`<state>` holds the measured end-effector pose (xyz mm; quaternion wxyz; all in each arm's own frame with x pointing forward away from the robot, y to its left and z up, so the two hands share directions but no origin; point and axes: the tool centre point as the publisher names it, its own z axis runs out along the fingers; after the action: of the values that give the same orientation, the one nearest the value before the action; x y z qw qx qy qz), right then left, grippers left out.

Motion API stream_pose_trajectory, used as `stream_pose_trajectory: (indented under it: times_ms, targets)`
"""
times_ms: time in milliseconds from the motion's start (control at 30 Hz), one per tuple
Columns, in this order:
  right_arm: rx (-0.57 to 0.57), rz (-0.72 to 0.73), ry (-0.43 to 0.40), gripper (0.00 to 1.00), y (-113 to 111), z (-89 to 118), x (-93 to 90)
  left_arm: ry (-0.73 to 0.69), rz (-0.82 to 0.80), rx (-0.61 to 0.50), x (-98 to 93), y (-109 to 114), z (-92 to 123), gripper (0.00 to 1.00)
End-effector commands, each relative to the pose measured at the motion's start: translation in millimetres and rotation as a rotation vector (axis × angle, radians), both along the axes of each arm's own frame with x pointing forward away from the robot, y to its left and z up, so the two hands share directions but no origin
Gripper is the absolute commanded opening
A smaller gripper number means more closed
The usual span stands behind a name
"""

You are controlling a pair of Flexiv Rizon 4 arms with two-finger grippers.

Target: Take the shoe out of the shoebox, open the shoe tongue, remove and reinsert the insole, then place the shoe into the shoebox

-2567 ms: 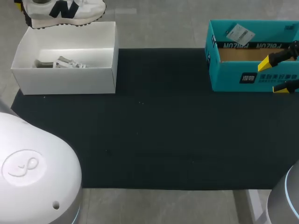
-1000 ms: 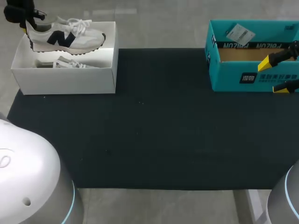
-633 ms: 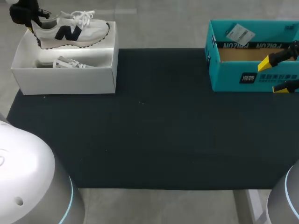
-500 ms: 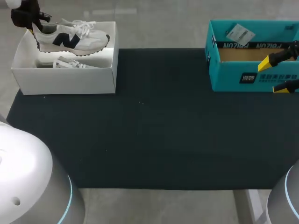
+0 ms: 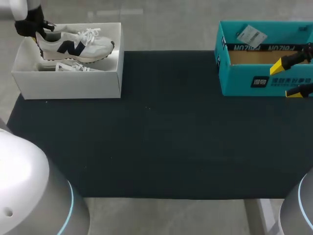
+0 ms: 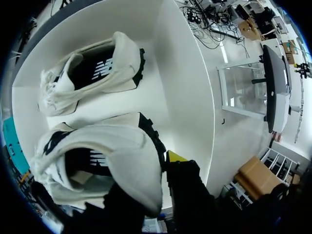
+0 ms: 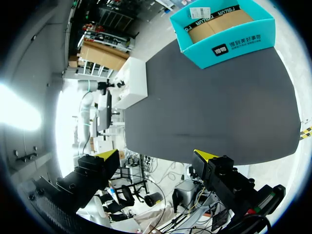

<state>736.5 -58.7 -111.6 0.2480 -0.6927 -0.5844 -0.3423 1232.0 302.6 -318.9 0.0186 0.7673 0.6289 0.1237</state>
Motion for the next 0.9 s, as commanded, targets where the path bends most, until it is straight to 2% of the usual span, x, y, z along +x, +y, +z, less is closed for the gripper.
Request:
stream_pose_trajectory:
  times_ms: [33, 233, 500, 900]
  targets:
    - [-0.002, -0.002, 0.000, 1.00, 0.3, -0.7, -0.4, -0.016, -0.004, -0.007, 20.1, 3.6, -18.0, 0.00]
    - [-0.002, -0.002, 0.000, 1.00, 0.3, -0.7, -0.4, 0.015, 0.001, 0.008, 33.3, 6.2, -36.0, 0.00]
    - [-0.002, -0.002, 0.000, 1.00, 0.3, -0.7, -0.4, 0.026, 0.003, 0.002, 40.4, 6.3, -60.3, 0.00]
    - [-0.002, -0.002, 0.000, 1.00, 0.3, -0.7, -0.4, 0.077, -0.028, -0.007, 47.6, 7.3, -81.0, 0.00]
